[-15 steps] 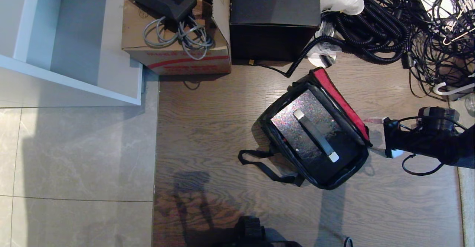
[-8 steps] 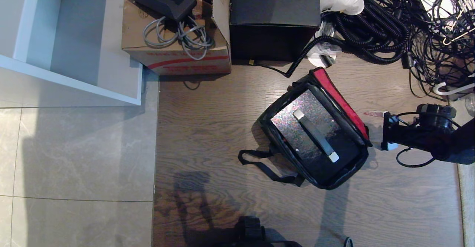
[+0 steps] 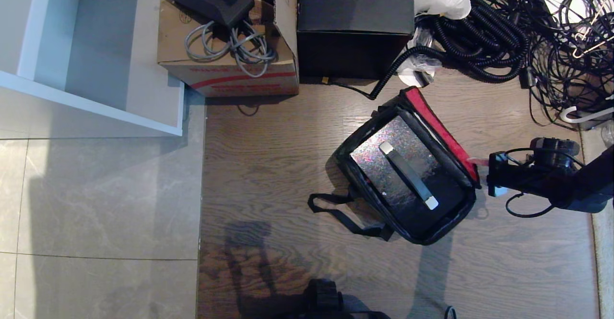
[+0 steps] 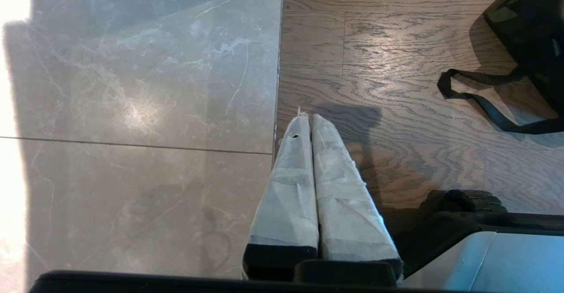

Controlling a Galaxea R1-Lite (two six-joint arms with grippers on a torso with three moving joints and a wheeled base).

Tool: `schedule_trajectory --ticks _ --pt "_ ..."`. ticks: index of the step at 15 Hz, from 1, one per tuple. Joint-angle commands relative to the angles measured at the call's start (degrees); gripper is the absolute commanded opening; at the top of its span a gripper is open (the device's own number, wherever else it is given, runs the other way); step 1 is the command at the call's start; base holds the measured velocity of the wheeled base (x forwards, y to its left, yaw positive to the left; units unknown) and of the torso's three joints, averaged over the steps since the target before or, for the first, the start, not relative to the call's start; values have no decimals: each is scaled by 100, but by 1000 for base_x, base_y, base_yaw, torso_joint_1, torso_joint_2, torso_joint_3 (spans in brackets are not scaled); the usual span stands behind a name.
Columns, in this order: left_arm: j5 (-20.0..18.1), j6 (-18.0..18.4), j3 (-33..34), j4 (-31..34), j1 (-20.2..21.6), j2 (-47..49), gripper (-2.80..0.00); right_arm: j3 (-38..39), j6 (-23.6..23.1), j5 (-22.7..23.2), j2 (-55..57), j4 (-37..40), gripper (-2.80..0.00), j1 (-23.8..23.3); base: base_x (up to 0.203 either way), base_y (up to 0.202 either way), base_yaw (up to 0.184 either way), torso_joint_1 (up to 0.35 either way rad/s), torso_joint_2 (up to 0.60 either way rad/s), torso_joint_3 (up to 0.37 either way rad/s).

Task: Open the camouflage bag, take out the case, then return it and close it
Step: Close the top of the storage box

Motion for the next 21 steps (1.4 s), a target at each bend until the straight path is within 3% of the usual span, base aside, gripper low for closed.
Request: schedule_trajectory --ticks 1,5,6,10,13,19,21 --pt "5 -3 0 1 1 -2 -280 25 3 2 -159 -7 -280 -10 0 0 0 0 0 0" --pt "-1 -3 0 1 1 -2 -280 385 -366 -87 -985 53 -280 -52 0 0 0 0 0 0" --pt "1 -3 0 1 1 -2 -280 753 -779 -117 -1283 68 -280 -59 0 0 0 0 0 0" --pt "-3 -3 0 1 1 -2 -280 2461 -3616 -388 -2288 307 -280 3 0 0 0 0 0 0" --pt "5 -3 0 1 1 -2 -280 3294 -4712 -486 -3036 145 -280 145 0 0 0 0 0 0" --pt "-3 -3 0 1 1 -2 -280 4765 -7690 -583 -4137 -254 -280 576 0 0 0 0 0 0" --pt "6 -3 0 1 1 -2 -280 5048 -8230 -585 -4385 -267 -280 676 0 0 0 0 0 0"
